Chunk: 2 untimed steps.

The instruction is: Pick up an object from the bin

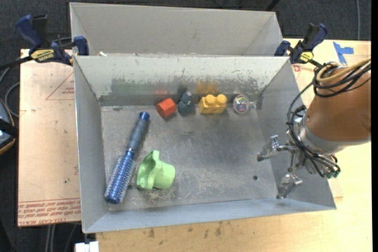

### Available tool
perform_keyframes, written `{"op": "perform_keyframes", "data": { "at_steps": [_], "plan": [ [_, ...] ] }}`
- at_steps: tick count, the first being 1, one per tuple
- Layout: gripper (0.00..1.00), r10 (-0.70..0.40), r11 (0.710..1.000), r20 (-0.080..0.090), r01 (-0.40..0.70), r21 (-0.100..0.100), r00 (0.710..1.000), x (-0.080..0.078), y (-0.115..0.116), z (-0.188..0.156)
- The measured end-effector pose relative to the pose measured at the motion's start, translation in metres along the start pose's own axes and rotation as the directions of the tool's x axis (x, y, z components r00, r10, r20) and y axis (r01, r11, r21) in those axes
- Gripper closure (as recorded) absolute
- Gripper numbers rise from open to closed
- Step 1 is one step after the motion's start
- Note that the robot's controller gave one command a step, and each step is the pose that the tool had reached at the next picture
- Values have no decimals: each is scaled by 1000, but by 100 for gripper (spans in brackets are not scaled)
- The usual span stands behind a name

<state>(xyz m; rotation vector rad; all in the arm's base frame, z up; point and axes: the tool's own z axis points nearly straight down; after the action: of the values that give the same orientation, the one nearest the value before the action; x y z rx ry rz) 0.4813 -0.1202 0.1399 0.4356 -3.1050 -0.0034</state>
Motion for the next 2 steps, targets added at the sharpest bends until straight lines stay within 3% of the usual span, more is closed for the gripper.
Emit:
{"op": "perform_keyframes", "data": {
  "at_steps": [1, 2],
  "plan": [
    [0, -54, 999, 16, 54, 3, 998, -123, 47, -3],
    [0, -364, 931, 8, 364, 2, 931, -158, 156, 31]
  ]
}}
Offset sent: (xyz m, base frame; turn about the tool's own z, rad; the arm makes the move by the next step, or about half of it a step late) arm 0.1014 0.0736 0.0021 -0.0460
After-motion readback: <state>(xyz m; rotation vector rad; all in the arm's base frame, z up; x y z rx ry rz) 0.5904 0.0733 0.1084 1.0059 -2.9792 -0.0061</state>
